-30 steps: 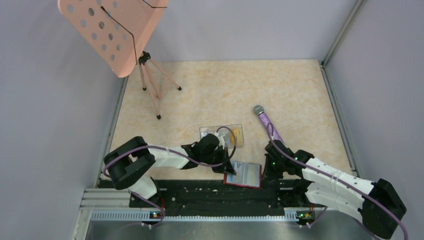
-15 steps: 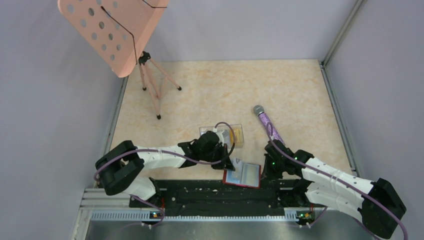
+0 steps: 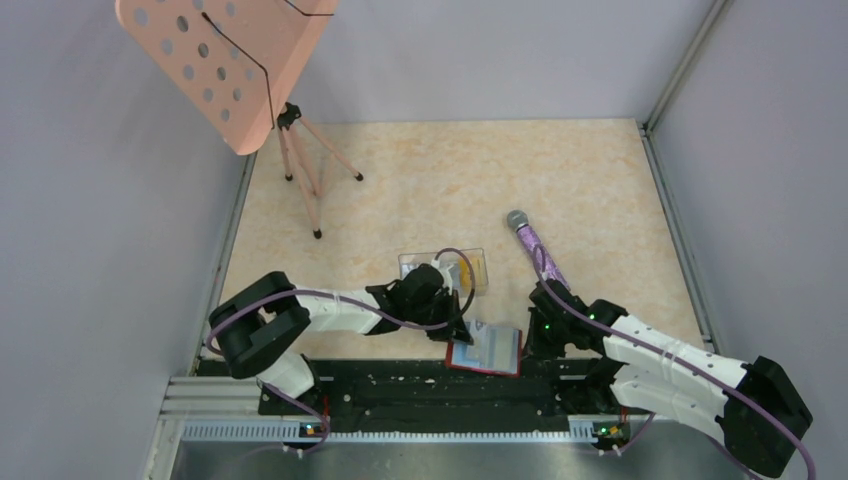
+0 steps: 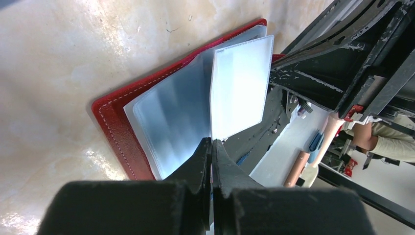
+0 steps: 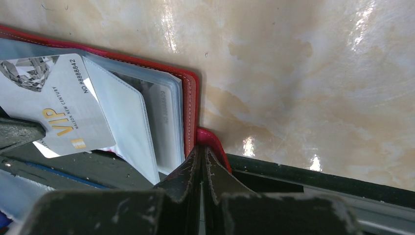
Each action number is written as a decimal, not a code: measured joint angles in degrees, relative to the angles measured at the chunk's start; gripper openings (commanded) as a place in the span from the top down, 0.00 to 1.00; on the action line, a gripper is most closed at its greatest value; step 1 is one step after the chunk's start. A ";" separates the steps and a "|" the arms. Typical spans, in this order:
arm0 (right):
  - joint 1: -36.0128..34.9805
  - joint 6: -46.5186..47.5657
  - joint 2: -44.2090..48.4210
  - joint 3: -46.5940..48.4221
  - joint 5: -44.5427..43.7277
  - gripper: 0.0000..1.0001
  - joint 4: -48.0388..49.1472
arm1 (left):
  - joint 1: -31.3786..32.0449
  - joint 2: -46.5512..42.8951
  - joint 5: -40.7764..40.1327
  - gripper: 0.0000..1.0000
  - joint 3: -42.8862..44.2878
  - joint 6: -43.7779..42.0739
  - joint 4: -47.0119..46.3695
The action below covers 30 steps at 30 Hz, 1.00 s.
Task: Put the credit cards into the card holder
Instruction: Insert the credit card into the card holder.
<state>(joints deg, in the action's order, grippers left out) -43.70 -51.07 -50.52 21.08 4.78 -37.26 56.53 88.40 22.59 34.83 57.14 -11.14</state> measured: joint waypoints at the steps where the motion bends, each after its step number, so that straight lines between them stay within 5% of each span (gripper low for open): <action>1: 0.00 0.00 0.00 -0.02 0.00 1.00 0.00 | 0.00 0.33 0.17 1.00 0.00 0.13 -0.39; 30: 0.00 0.07 -0.17 -0.61 0.96 1.00 1.40 | 0.22 1.79 1.16 1.00 -4.55 7.54 -8.70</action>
<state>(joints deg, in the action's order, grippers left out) -43.70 -51.00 -50.70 20.47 5.74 -35.86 56.75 90.19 23.75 30.28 64.69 -19.84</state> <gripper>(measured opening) 0.003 0.011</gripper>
